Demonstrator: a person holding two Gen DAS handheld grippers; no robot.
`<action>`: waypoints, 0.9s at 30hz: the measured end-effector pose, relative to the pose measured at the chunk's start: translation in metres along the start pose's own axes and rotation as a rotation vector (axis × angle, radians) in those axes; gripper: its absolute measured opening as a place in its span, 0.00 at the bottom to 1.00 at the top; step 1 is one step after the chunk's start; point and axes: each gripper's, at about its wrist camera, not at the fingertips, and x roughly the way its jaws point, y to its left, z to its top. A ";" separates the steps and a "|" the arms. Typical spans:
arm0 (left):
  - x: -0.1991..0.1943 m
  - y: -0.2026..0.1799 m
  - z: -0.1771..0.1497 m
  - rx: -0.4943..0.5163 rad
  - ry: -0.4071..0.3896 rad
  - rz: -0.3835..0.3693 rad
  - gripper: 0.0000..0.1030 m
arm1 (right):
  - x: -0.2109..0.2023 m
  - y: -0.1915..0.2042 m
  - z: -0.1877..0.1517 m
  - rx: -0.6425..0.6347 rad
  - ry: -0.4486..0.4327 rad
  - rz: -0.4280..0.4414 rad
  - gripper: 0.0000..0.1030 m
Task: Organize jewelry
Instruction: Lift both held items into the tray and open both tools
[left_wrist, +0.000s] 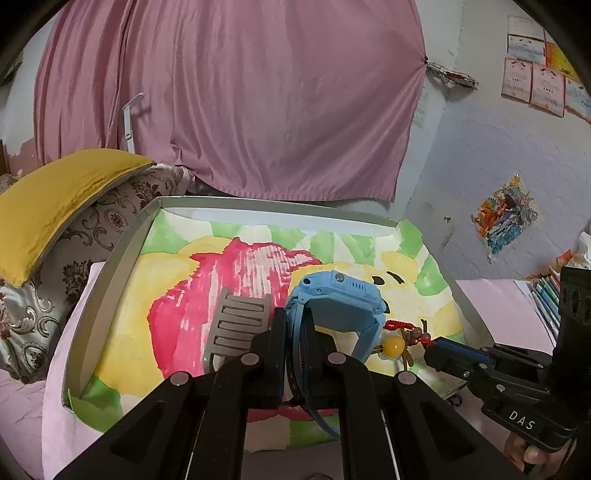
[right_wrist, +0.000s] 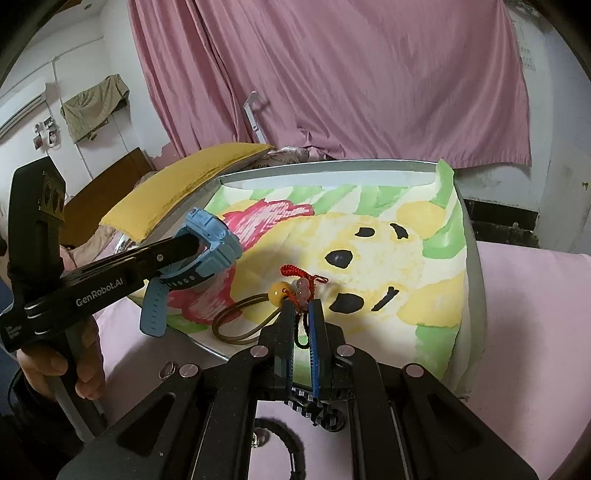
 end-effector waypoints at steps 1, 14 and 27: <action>0.000 0.000 0.000 0.002 0.000 0.001 0.06 | -0.001 0.000 -0.001 0.001 0.000 0.000 0.07; -0.002 0.002 -0.002 -0.012 -0.016 -0.032 0.21 | -0.017 0.003 0.000 -0.003 -0.054 -0.028 0.34; -0.073 0.008 -0.022 -0.066 -0.216 -0.015 0.85 | -0.086 0.022 -0.018 -0.080 -0.312 -0.125 0.91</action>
